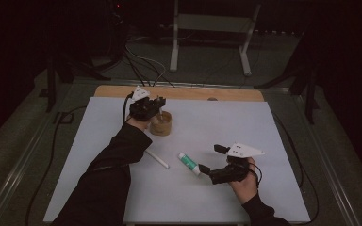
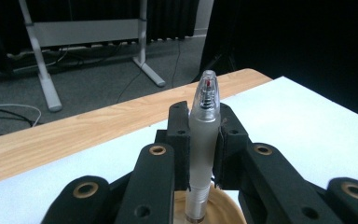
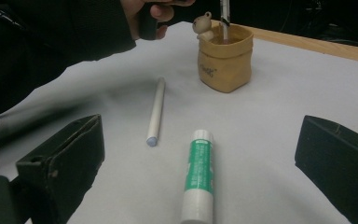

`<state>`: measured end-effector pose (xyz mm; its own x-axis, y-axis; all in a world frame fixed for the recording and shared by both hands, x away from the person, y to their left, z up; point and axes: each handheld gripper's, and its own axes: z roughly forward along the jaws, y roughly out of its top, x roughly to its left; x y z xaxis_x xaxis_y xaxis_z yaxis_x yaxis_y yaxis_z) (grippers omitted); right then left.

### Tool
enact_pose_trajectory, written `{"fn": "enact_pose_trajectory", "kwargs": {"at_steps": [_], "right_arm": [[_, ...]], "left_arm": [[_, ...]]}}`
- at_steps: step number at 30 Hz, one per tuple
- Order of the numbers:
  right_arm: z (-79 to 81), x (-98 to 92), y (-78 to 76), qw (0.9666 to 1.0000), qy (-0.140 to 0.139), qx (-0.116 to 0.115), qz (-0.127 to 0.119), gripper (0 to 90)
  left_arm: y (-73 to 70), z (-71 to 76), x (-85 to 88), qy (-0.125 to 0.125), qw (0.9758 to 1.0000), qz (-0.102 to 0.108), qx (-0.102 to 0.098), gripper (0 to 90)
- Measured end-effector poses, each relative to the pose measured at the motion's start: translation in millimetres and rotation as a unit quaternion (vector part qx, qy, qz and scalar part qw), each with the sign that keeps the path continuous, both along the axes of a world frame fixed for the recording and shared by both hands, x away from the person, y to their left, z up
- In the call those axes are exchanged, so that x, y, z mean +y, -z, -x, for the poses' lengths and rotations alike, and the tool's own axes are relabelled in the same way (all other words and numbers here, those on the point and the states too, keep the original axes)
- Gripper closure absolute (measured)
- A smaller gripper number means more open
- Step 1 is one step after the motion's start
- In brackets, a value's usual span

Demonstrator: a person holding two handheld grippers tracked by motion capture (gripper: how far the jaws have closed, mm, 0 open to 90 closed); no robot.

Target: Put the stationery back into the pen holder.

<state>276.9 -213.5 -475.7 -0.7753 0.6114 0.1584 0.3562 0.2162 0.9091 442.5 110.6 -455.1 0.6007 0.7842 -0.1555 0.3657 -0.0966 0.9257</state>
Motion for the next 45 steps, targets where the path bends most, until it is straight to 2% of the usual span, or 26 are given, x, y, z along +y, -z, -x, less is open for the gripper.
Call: {"fn": "enact_pose_trajectory", "kwargs": {"at_steps": [2,4,7,12,15,16,17,18,23,27,34,37,39,45], "right_arm": [[-0.1,-0.3,-0.1,1.0000,0.000,0.000,-0.002,1.4],[0.0,-0.2,-0.1,1.0000,0.000,0.000,0.000,1.4],[-0.2,-0.2,0.1,1.0000,-0.001,0.000,0.000,1.4],[-0.1,-0.6,-0.5,1.0000,-0.001,0.000,-0.003,1.4],[-0.2,-0.7,-0.5,1.0000,0.000,0.000,-0.003,1.4],[-0.2,-0.6,-0.5,1.0000,0.000,0.000,-0.003,1.4],[0.0,-0.4,-0.7,1.0000,-0.001,-0.001,-0.003,1.4],[-0.1,-0.3,-0.8,1.0000,-0.001,0.001,-0.005,1.4],[0.1,0.2,-1.0,1.0000,-0.002,0.002,-0.006,1.4],[0.9,1.7,-0.9,1.0000,-0.004,0.001,-0.005,1.4],[2.2,4.4,-1.7,0.9999,-0.009,-0.005,0.002,1.5],[3.3,4.9,-2.5,0.9999,-0.010,-0.009,0.002,1.4],[4.0,5.4,-2.8,0.9999,-0.010,-0.009,0.002,1.4],[5.6,5.4,-0.8,0.9999,-0.009,0.000,0.008,1.4]], "left_arm": [[1.5,-1.1,0.6,0.001,1.0000,0.008,0.005,80.1],[1.8,-1.5,1.3,-0.009,0.9999,0.007,0.004,76.4],[0.8,-2.1,4.0,-0.022,0.9996,0.018,0.001,75.2],[-8.0,-0.2,11.6,-0.035,0.9991,0.026,0.000,47.2],[-12.1,0.7,15.3,-0.030,0.9989,0.035,0.007,31.5],[-16.0,3.2,19.0,-0.024,0.9991,0.035,0.006,31.5],[-17.4,4.2,20.5,-0.016,0.9991,0.039,0.007,20.1],[-20.0,6.4,22.1,-0.016,0.9991,0.039,0.004,16.9],[-28.8,14.5,29.9,-0.008,0.9989,0.045,-0.004,11.5],[-32.5,20.6,33.8,0.010,0.9991,0.041,0.005,2.6],[-38.4,34.5,41.0,0.037,0.9985,0.039,0.011,1.2],[-41.0,42.2,43.4,0.060,0.9976,0.034,0.010,0.3],[-42.4,47.0,45.1,0.066,0.9974,0.029,0.007,0.3],[-43.6,60.8,49.1,0.081,0.9961,0.034,0.001,0.3]]}}
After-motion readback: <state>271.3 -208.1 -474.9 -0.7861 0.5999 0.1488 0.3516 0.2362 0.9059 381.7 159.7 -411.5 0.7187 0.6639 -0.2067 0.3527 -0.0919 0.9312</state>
